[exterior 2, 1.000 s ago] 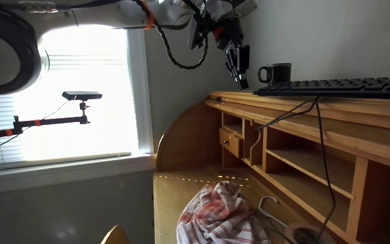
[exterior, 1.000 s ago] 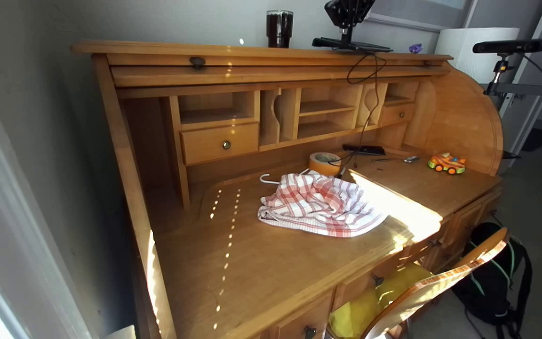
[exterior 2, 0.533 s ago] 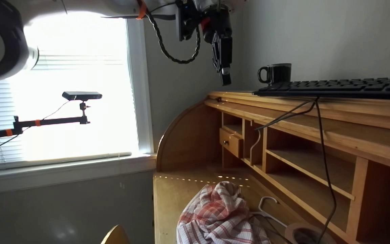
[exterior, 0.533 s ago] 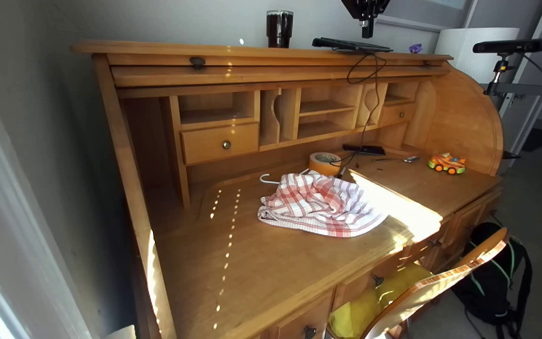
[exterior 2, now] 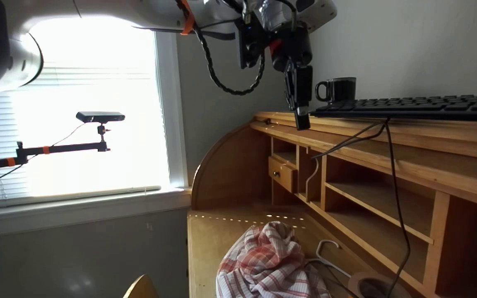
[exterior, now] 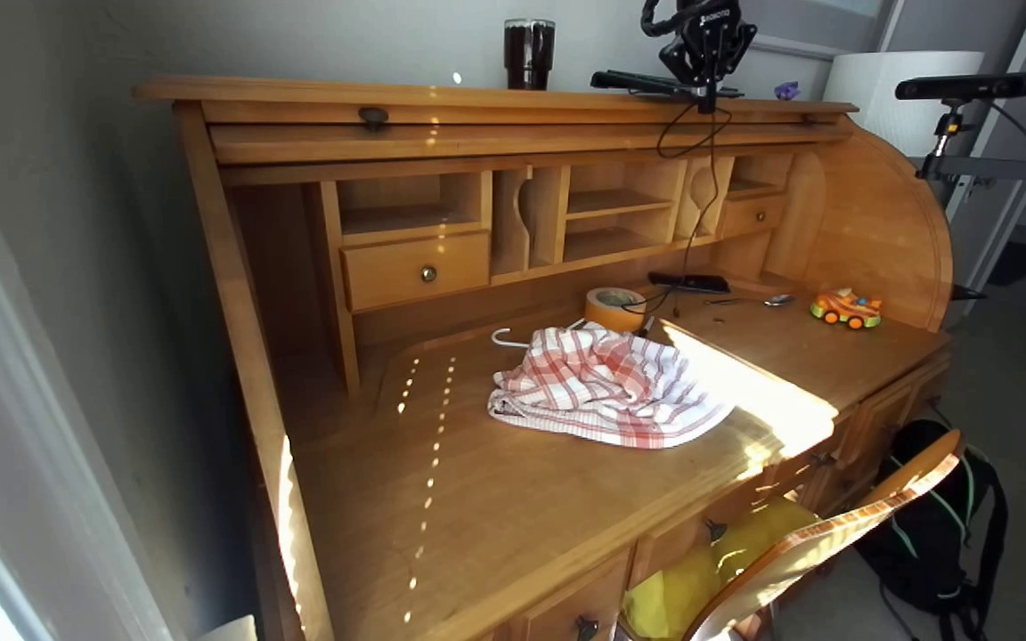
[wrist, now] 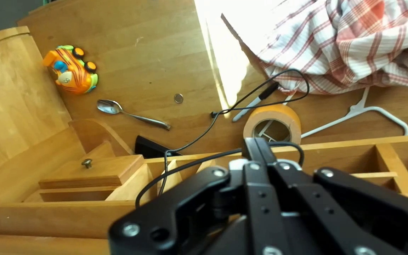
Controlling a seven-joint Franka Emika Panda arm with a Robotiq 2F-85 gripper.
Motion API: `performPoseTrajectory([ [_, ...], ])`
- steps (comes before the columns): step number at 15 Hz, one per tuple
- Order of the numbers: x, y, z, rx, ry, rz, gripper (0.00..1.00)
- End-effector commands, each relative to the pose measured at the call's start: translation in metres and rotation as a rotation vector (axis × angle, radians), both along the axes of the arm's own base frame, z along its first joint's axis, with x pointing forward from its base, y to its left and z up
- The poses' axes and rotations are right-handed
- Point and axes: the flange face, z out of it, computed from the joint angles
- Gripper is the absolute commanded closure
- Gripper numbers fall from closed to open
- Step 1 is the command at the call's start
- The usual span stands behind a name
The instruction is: Move the keyboard to the top half of the desk
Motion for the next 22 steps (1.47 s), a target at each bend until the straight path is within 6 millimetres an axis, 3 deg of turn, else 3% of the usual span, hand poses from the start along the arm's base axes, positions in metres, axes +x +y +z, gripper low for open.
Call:
performPoseTrajectory([
  [1,-0.002,-0.016,-0.010,-0.007,-0.066,0.027,1.00],
  [5,-0.007,-0.021,-0.010,-0.019,-0.156,0.066,1.00],
  [14,-0.039,-0.010,-0.012,0.007,-0.355,0.121,1.00],
  [22,-0.074,-0.011,0.008,0.050,-0.551,0.077,1.00],
])
